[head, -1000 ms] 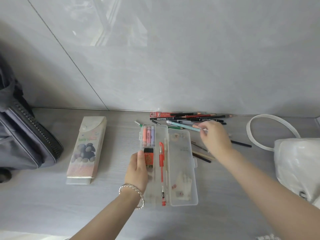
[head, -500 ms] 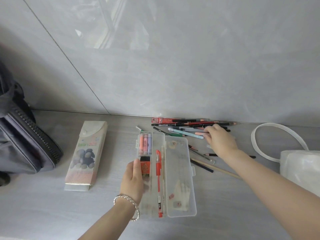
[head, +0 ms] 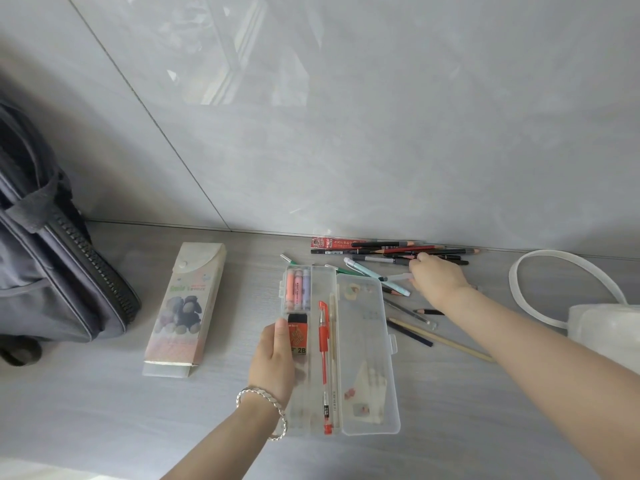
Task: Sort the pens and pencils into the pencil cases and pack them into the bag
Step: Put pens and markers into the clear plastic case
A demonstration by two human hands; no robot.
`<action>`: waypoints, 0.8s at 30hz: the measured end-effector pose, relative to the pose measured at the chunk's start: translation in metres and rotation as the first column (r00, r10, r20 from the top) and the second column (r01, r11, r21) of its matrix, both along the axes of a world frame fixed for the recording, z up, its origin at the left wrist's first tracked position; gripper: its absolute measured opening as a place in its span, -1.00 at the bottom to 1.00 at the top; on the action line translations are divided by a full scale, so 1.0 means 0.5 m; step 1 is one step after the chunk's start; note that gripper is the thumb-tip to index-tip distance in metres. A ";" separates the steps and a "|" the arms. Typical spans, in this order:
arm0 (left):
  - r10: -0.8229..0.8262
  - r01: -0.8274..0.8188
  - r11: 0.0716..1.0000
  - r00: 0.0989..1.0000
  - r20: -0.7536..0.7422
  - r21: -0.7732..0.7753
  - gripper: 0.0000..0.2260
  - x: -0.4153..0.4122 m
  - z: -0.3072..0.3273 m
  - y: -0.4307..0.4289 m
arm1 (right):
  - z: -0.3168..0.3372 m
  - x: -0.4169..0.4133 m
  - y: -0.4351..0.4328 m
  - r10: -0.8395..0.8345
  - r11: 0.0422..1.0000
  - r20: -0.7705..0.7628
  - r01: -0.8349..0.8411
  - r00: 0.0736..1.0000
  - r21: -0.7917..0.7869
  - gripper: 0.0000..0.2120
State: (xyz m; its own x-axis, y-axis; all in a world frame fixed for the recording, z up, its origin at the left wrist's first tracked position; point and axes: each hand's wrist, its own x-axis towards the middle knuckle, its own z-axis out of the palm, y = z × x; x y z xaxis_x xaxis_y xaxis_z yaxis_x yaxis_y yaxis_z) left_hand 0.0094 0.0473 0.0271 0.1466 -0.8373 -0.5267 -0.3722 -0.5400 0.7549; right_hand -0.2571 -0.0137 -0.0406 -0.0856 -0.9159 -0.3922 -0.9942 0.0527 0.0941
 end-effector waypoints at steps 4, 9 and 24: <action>0.003 -0.003 1.000 1.000 -0.021 0.002 -0.68 -0.001 0.008 0.007 | 0.005 -0.008 0.018 0.078 0.992 0.002 -0.077 0.997 -0.097 -0.87; 0.009 -0.008 1.000 0.999 -0.034 0.022 -0.67 0.002 0.010 0.011 | 0.101 0.018 0.055 0.205 0.710 0.316 0.081 0.926 -0.700 -0.86; -0.003 0.003 1.000 0.999 -0.033 -0.025 -0.66 -0.049 0.029 0.019 | 0.109 0.196 0.245 0.726 0.661 0.468 -0.325 0.503 -0.676 -0.84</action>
State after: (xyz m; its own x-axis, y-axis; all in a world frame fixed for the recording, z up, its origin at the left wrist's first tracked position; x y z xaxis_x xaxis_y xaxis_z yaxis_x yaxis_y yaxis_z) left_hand -0.0151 0.0569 0.0415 0.1271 -0.8505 -0.5103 -0.3487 -0.5200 0.7798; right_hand -0.1590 0.1089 0.0141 0.5689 -0.7415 0.3557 -0.5930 -0.6695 -0.4473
